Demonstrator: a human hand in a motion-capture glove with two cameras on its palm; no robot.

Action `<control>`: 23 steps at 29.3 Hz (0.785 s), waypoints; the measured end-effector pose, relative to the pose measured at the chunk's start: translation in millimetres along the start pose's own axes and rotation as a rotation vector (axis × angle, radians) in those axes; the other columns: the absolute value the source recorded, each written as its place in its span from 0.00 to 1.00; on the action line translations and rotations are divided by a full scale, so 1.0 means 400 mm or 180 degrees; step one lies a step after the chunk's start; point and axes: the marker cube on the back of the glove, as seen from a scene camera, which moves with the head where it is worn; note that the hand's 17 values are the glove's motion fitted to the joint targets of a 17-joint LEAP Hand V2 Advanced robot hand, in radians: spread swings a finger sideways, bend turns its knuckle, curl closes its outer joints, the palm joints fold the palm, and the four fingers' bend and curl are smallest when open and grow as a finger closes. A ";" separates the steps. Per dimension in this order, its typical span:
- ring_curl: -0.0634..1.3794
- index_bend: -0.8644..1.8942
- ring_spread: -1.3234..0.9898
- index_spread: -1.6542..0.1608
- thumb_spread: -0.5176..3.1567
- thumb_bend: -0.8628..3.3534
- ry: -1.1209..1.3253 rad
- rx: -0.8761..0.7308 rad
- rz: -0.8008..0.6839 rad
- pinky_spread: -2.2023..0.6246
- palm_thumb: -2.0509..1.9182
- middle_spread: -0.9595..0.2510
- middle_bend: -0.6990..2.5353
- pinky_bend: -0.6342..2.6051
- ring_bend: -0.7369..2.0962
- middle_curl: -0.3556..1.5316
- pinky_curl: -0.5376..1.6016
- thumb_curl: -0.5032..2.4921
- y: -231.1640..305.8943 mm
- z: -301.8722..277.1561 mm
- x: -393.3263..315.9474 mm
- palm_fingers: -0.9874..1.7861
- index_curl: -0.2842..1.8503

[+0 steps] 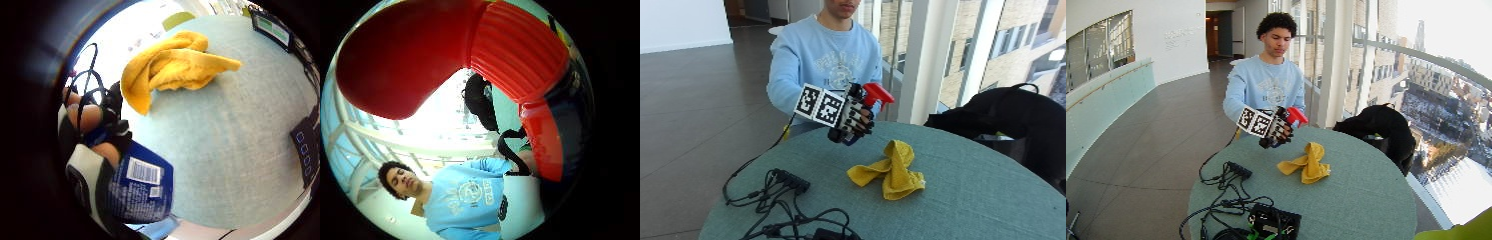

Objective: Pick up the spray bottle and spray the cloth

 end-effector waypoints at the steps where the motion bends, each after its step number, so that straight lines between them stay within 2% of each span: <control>1: 0.32 0.37 0.57 0.80 0.30 0.20 -0.0045 0.0022 -0.0055 0.81 0.76 0.73 0.31 0.30 0.46 0.45 0.43 0.41 -0.004 0.009 -0.013 0.78 0.33; 10: 0.32 0.37 0.56 0.80 0.30 0.20 -0.0362 0.0168 -0.0719 0.81 0.76 0.72 0.31 0.30 0.46 0.45 0.43 0.42 -0.066 0.154 -0.162 0.78 0.34; 23: 0.31 0.37 0.56 0.79 0.30 0.20 -0.0679 0.0157 -0.1163 0.82 0.76 0.71 0.30 0.28 0.44 0.45 0.42 0.42 -0.142 0.407 -0.288 0.75 0.34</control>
